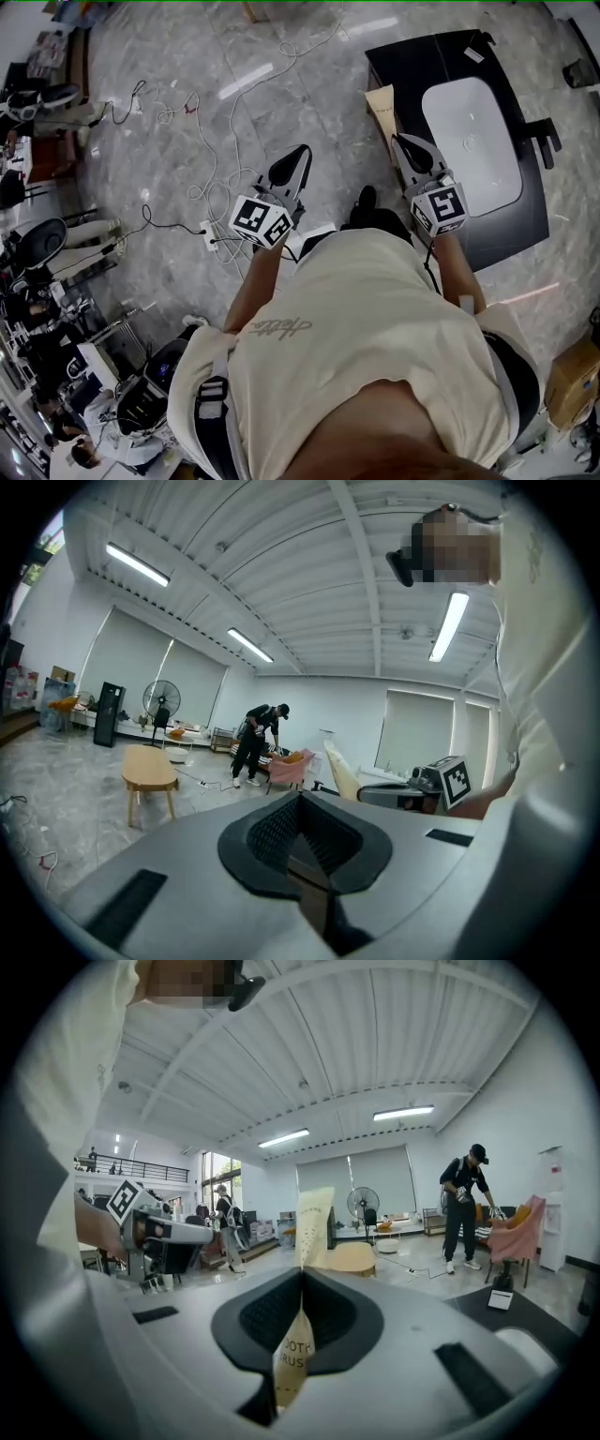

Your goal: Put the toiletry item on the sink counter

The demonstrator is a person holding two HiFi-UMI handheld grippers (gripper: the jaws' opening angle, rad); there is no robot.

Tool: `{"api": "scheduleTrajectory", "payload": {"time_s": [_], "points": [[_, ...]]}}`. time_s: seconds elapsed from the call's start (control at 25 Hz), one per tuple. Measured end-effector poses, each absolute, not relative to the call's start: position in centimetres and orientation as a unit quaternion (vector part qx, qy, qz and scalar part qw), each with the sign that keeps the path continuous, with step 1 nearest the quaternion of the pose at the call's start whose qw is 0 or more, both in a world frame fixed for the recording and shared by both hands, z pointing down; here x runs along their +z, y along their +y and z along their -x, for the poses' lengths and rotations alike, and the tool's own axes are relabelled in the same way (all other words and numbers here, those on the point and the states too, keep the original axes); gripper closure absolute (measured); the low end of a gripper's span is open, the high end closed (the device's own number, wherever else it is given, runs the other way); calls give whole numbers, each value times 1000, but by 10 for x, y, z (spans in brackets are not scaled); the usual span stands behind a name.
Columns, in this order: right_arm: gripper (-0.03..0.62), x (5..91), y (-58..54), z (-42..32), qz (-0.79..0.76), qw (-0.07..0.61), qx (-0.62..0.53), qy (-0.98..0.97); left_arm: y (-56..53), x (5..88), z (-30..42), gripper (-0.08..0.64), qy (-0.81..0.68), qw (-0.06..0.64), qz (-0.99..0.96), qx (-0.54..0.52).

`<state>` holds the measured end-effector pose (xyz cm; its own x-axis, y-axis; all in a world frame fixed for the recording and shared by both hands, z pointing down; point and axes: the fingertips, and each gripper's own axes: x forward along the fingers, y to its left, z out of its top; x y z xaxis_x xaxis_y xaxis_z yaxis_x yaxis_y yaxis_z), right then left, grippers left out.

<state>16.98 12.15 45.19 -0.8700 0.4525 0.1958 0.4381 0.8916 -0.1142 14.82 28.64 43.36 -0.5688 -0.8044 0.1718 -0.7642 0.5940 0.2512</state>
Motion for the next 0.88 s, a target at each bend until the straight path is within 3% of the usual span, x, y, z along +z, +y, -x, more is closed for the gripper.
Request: {"api": "scheduleTrajectory", "payload": {"time_s": [0.88], "points": [[594, 498, 85, -73, 159, 153, 83, -972, 267, 438, -7, 557, -875, 137, -452, -111]]}}
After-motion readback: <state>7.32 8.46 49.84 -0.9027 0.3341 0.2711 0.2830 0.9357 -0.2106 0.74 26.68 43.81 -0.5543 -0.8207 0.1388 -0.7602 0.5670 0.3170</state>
